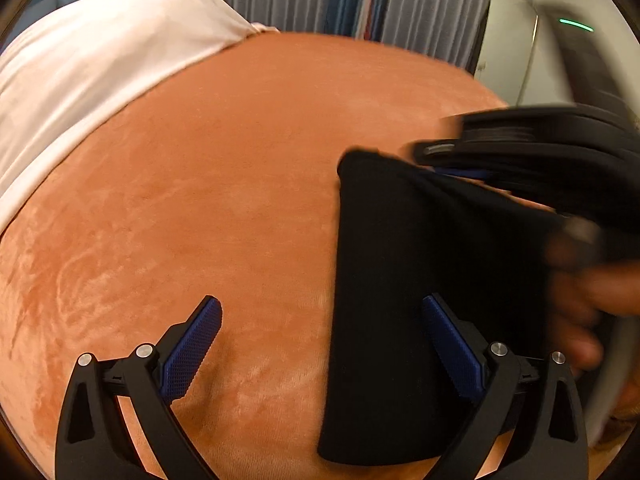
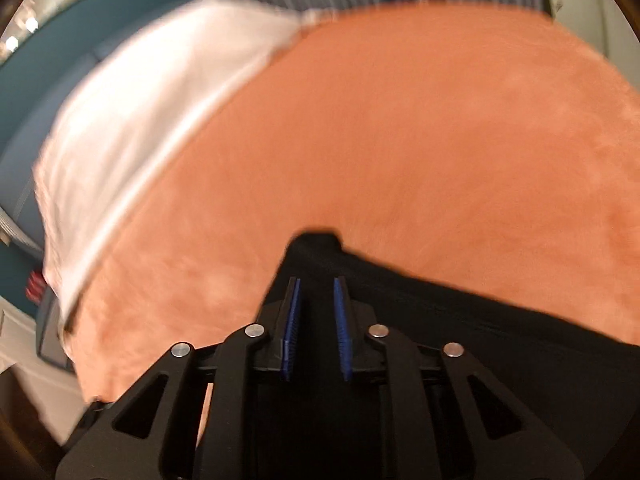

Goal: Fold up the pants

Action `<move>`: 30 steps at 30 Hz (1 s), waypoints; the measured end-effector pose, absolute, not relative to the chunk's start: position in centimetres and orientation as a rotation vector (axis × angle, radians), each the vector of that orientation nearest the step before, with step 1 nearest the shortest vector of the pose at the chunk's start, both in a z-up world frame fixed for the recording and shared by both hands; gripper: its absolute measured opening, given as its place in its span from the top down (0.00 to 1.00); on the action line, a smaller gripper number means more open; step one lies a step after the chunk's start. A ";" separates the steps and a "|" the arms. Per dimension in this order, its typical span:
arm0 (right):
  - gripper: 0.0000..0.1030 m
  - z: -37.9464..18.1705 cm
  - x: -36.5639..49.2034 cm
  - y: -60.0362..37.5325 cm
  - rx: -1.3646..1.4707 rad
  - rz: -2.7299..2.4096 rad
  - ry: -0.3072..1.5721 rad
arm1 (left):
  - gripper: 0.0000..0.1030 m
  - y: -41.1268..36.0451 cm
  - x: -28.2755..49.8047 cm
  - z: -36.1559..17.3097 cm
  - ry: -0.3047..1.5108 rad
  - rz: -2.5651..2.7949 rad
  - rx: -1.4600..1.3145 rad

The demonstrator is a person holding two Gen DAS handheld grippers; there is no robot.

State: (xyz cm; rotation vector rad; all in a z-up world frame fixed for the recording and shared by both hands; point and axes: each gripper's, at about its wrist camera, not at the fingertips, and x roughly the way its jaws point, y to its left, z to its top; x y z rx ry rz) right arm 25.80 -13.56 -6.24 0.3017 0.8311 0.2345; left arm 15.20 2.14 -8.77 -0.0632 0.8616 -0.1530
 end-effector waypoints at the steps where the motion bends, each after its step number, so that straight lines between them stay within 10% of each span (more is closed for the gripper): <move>1: 0.83 -4.9 23.8 -15.2 0.307 0.221 0.794 | 0.05 2.3 14.9 -8.1 0.823 -0.161 -0.082; 12: 1.00 -10.5 14.2 -34.5 0.658 -0.088 0.791 | 0.05 -2.7 14.2 -10.5 0.882 -0.231 0.057; 30: 0.93 -7.9 1.0 -31.2 0.445 -0.083 0.685 | 0.05 -2.7 13.8 -10.0 0.826 -0.188 0.102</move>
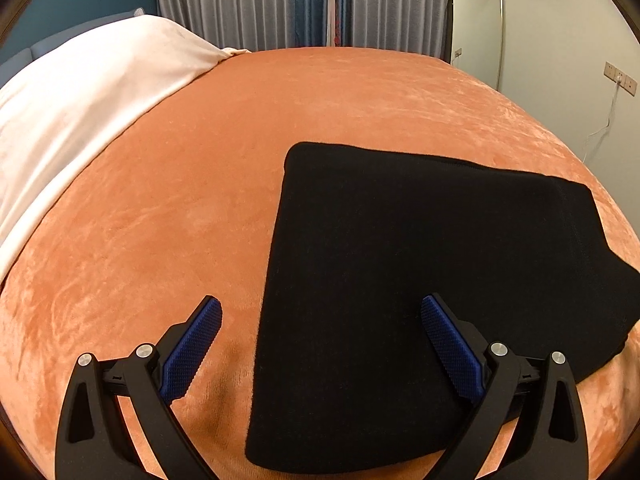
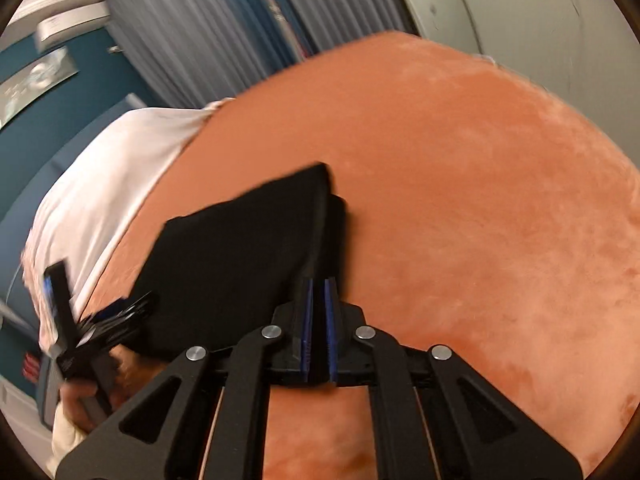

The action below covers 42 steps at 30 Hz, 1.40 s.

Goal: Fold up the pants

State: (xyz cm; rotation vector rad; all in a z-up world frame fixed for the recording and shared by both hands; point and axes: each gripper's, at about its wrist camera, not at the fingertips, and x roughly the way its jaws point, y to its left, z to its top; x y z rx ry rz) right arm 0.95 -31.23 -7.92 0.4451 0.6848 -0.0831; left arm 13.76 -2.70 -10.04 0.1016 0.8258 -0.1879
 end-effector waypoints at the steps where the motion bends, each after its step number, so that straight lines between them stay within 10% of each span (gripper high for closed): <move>1: 0.93 -7.7 0.2 -30.8 0.414 -0.095 0.669 | 0.05 -2.6 13.7 -9.9 0.823 -0.188 0.099; 31: 0.91 -8.6 -0.7 -26.6 0.481 -0.094 0.718 | 0.05 -1.5 13.2 -8.6 0.823 -0.195 0.071; 34: 0.31 -8.6 -1.8 -28.5 0.540 -0.136 0.706 | 0.05 0.6 14.1 -8.3 0.861 -0.252 -0.046; 42: 0.26 -10.7 0.1 -30.7 0.708 0.004 0.762 | 0.05 6.0 16.0 -10.0 1.006 -0.348 -0.329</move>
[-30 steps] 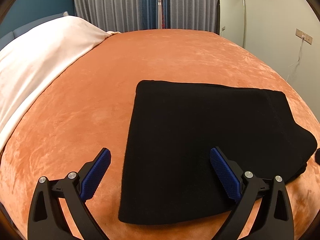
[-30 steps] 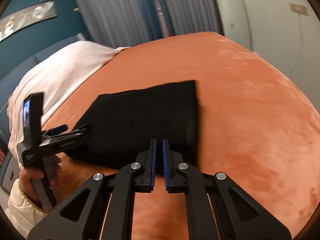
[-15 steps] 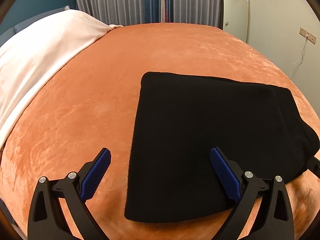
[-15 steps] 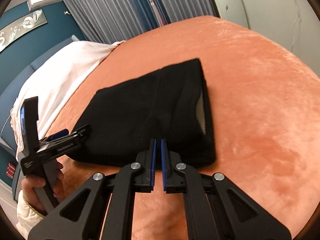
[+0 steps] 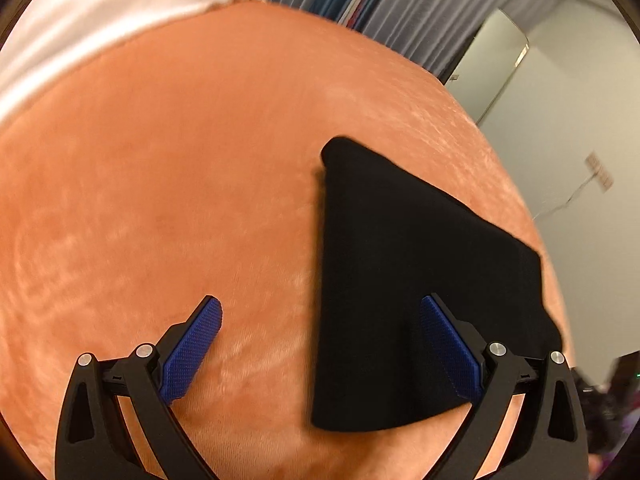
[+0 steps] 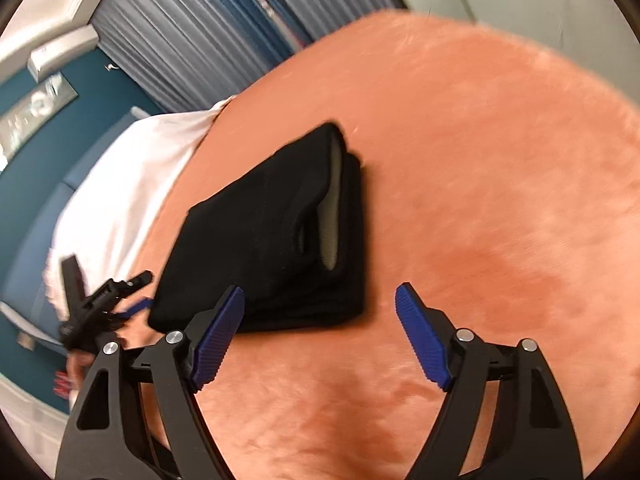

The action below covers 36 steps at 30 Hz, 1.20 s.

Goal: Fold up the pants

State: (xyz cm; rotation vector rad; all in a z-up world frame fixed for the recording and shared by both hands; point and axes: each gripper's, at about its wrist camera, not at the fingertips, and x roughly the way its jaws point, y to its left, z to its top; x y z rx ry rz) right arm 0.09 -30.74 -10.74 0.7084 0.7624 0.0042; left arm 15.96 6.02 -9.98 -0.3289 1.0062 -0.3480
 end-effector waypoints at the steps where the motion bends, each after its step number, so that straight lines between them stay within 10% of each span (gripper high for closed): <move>1: 0.26 -11.4 0.6 -30.9 0.744 0.019 0.776 | 0.05 6.3 16.1 -10.4 1.032 -0.363 -0.352; 11: 0.17 -13.6 3.1 -30.2 0.897 0.079 0.779 | 0.05 2.3 15.9 -13.1 1.166 -0.559 -0.350; 13: 0.28 -13.5 3.4 -29.6 0.848 0.060 0.765 | 0.06 0.6 15.4 -13.1 1.138 -0.546 -0.253; 14: 0.57 -13.5 3.6 -29.0 0.800 0.049 0.770 | 0.08 -0.4 14.9 -13.1 1.108 -0.532 -0.198; 15: 0.65 -13.6 3.7 -28.5 0.774 0.052 0.769 | 0.14 -1.1 14.4 -13.0 1.071 -0.520 -0.170; 19: 0.73 -11.3 2.2 -28.2 0.762 0.080 0.717 | 0.53 -0.9 13.1 -12.0 0.988 -0.500 -0.151; 22: 0.73 -9.6 -0.4 -27.9 0.753 0.111 0.724 | 0.60 1.0 10.9 -10.7 0.985 -0.550 -0.244; 27: 0.62 -12.0 -4.0 -28.2 0.724 0.105 0.816 | 0.48 1.2 5.0 -11.9 1.023 -0.540 -0.194; 31: 0.44 -12.7 -5.2 -30.0 0.820 0.078 0.806 | 0.13 1.4 4.1 -11.5 1.013 -0.442 -0.206; 36: 0.25 -12.7 -3.1 -31.8 0.868 0.107 0.819 | 0.11 0.9 6.8 -10.7 1.035 -0.439 -0.127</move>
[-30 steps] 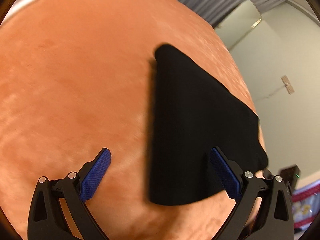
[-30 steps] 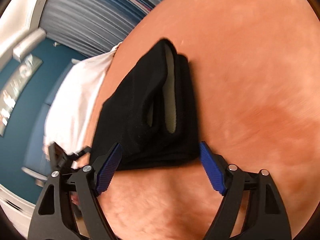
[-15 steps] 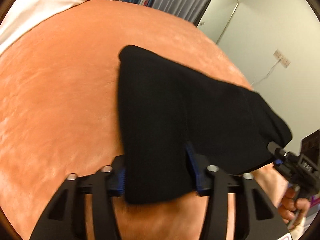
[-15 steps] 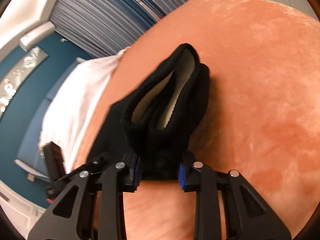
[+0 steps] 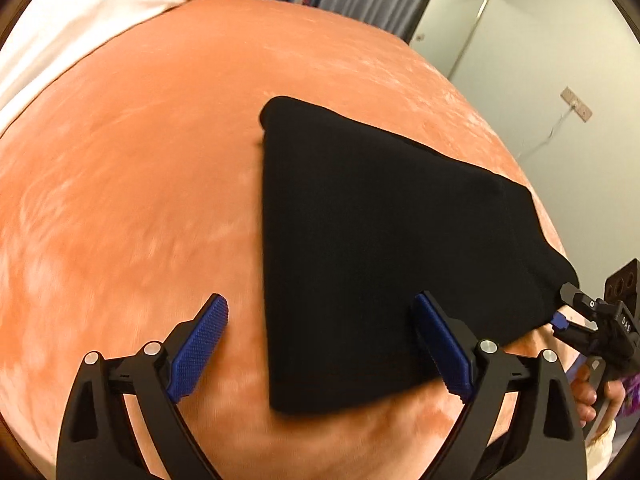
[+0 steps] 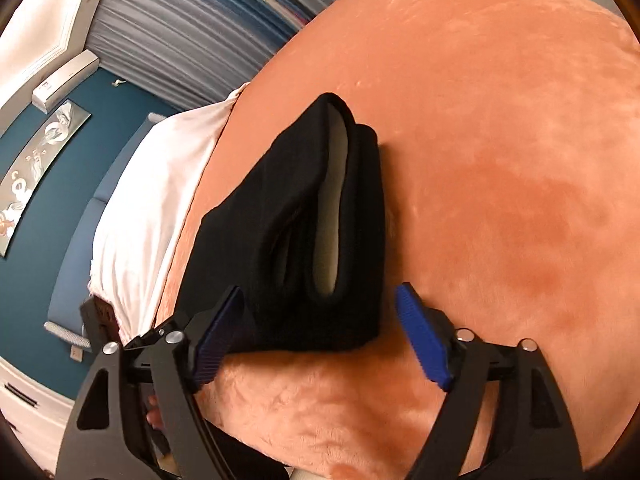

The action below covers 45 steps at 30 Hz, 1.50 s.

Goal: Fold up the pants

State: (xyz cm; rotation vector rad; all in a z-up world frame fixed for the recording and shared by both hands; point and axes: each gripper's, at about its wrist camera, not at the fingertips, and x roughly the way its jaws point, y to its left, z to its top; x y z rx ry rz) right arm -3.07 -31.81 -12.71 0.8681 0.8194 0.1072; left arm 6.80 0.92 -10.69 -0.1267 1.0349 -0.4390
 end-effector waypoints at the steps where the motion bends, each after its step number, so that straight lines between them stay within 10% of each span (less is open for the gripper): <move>1: 0.25 -13.1 -2.5 -32.0 0.897 0.123 0.829 | 0.11 0.5 7.9 -11.2 1.069 -0.441 -0.140; 20: 0.05 -13.1 1.3 -25.5 0.613 0.084 0.732 | 0.05 -2.3 10.3 -13.7 1.029 -0.543 -0.199; 26: 0.47 -13.3 1.3 -25.4 0.658 0.040 0.721 | 0.08 -2.2 10.4 -13.7 0.996 -0.529 -0.202; 30: 0.63 -12.6 1.4 -24.4 0.641 0.016 0.708 | 0.38 -2.0 9.6 -12.8 0.927 -0.518 -0.186; 33: 0.68 -11.3 1.0 -23.9 0.640 0.028 0.695 | 0.63 -1.5 8.7 -11.5 0.885 -0.521 -0.171; 45: 0.69 -6.4 -7.1 -21.9 0.629 0.128 0.679 | 0.66 0.2 -1.1 -5.2 0.880 -0.535 -0.177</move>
